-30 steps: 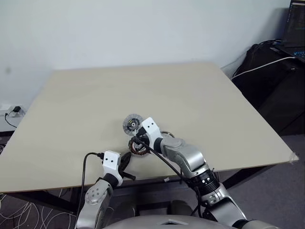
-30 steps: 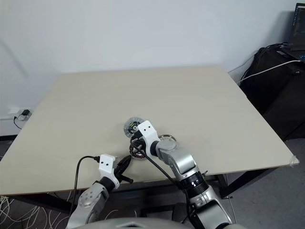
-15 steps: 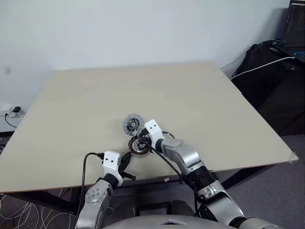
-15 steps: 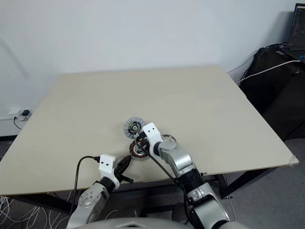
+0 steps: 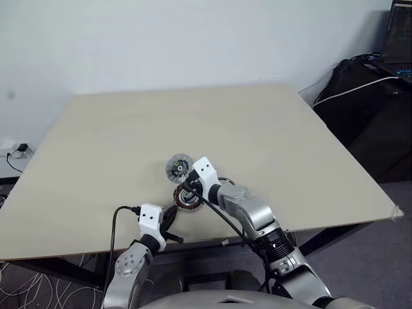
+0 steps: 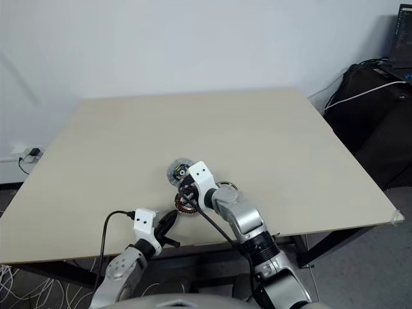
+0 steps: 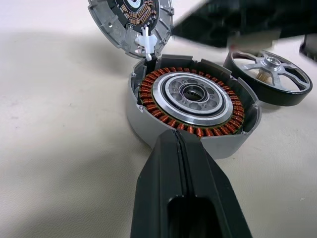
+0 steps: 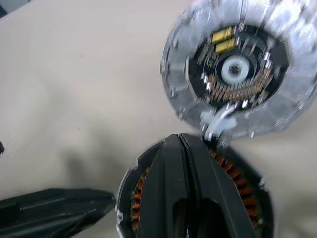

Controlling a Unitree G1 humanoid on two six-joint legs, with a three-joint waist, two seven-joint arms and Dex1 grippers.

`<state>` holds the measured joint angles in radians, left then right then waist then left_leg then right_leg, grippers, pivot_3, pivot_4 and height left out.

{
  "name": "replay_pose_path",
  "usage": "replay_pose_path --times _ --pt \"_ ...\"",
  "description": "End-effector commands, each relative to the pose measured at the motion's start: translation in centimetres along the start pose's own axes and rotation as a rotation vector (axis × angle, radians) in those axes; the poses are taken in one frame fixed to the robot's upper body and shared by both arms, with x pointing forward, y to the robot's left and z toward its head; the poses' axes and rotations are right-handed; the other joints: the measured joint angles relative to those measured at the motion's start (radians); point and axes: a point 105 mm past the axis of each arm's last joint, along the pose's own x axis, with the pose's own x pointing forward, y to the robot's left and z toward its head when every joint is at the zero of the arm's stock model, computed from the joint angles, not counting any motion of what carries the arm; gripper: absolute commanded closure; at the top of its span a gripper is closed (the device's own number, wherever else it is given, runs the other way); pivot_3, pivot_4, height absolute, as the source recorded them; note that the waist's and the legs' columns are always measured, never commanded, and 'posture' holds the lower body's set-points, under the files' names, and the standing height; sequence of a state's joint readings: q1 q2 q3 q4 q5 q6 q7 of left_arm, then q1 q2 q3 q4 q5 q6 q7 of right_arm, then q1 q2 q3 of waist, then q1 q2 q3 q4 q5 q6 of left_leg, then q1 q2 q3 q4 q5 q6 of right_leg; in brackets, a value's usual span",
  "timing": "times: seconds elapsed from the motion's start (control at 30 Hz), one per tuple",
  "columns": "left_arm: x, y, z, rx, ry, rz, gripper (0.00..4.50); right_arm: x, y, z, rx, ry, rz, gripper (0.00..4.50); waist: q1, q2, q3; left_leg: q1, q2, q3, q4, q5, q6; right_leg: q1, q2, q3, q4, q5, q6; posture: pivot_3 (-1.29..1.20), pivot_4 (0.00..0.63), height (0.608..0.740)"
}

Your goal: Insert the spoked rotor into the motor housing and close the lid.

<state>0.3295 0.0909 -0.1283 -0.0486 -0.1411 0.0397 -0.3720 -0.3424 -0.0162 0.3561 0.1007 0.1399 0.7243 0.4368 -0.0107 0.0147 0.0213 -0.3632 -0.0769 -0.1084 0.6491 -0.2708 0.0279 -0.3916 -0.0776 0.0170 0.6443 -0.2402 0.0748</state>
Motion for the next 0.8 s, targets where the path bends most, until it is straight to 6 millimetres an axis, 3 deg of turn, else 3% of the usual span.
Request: replay_pose_path --times 0.03,0.23,0.53,0.8 --pt "0.1 -0.3 1.7 0.005 -0.064 -0.013 4.50 0.1 -0.5 -0.9 -0.012 0.028 -0.015 4.46 0.000 0.000 0.000 0.000 0.000 0.000 0.000 0.000 0.000 0.000 0.000 0.000 0.000 0.000 0.000 0.00 0.000 0.740" --pt "0.1 -0.2 1.5 0.004 -0.061 -0.009 4.50 -0.6 -1.6 -3.5 -0.008 0.123 -0.052 4.46 0.001 0.000 0.000 0.000 0.000 0.000 0.000 0.000 0.000 0.000 0.000 0.000 0.000 0.000 0.000 0.00 0.000 0.740" --pt "0.2 -0.3 1.5 0.006 -0.054 -0.027 4.50 -1.9 -0.4 2.1 0.009 -0.121 0.002 4.46 0.001 -0.001 0.001 0.000 0.000 0.000 0.000 0.000 0.000 0.000 0.000 0.000 0.000 0.000 0.000 0.00 0.000 0.740" --pt "0.1 -0.3 1.5 0.008 -0.053 -0.025 4.50 -2.7 -1.3 2.4 0.047 -0.150 -0.055 4.46 0.002 -0.001 0.001 0.000 0.000 0.000 0.000 0.000 0.000 0.000 0.000 0.000 0.000 0.000 0.000 0.00 0.000 0.740"
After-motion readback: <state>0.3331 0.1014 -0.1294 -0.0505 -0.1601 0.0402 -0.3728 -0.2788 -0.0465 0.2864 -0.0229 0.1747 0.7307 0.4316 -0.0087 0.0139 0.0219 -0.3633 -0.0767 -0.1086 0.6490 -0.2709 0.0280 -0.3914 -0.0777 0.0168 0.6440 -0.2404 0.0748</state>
